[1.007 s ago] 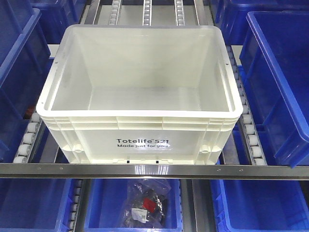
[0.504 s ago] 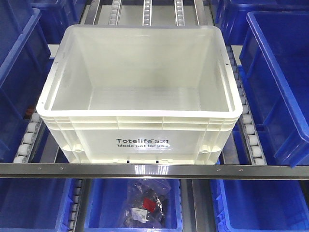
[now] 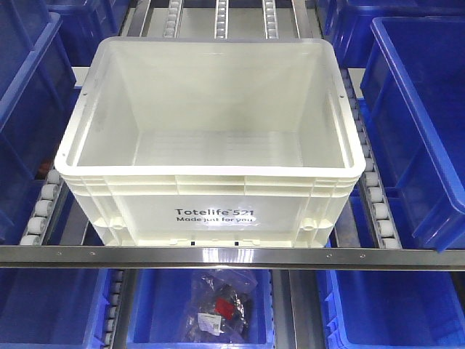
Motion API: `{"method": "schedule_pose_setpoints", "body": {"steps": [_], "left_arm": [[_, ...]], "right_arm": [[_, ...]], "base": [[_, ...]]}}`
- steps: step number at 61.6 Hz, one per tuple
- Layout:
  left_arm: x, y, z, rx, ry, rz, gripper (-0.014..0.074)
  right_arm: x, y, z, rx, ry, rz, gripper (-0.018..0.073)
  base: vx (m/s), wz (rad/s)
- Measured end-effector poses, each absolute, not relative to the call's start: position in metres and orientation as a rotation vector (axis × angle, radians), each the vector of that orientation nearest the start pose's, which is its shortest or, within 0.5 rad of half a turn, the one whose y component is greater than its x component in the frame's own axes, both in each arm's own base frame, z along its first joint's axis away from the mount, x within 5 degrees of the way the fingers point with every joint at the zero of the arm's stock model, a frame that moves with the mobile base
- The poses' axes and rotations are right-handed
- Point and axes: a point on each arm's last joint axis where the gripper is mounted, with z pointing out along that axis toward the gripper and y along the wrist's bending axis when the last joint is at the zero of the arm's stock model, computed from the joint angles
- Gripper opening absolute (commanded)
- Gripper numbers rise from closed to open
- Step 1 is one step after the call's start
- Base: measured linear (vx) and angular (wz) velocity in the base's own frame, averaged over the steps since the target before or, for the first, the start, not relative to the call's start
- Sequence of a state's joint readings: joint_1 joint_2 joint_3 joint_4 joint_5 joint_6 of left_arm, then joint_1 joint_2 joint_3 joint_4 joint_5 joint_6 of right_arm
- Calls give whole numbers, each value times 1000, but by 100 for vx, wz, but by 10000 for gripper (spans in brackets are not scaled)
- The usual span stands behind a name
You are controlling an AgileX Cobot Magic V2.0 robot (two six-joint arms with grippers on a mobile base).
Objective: Move bin from left to right shelf
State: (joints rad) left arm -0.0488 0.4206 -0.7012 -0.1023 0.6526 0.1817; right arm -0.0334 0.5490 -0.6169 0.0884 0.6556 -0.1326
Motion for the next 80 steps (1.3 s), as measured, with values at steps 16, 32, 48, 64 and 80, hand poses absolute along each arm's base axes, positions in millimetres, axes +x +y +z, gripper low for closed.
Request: {"method": "schedule_pose_setpoints", "body": {"steps": [16, 32, 48, 64, 80], "left_arm": [[79, -10, 351, 186, 1944, -34, 107], [98, -11, 337, 193, 2103, -49, 469], [101, -12, 334, 200, 2130, -48, 601], [100, -12, 339, 214, 2128, -47, 591], [105, -18, 366, 288, 2122, -67, 591]], "right_arm": [[116, 1, 311, -53, 2156, 10, 78], [130, 1, 299, -45, 2266, 23, 467], [131, 1, 298, -44, 2273, 23, 657], [131, 3, 304, -91, 2264, 25, 582], [143, 19, 328, -243, 2254, 81, 571]], "base": [[0, 0], [0, 0], [0, 0], [0, 0], [0, 0]]}}
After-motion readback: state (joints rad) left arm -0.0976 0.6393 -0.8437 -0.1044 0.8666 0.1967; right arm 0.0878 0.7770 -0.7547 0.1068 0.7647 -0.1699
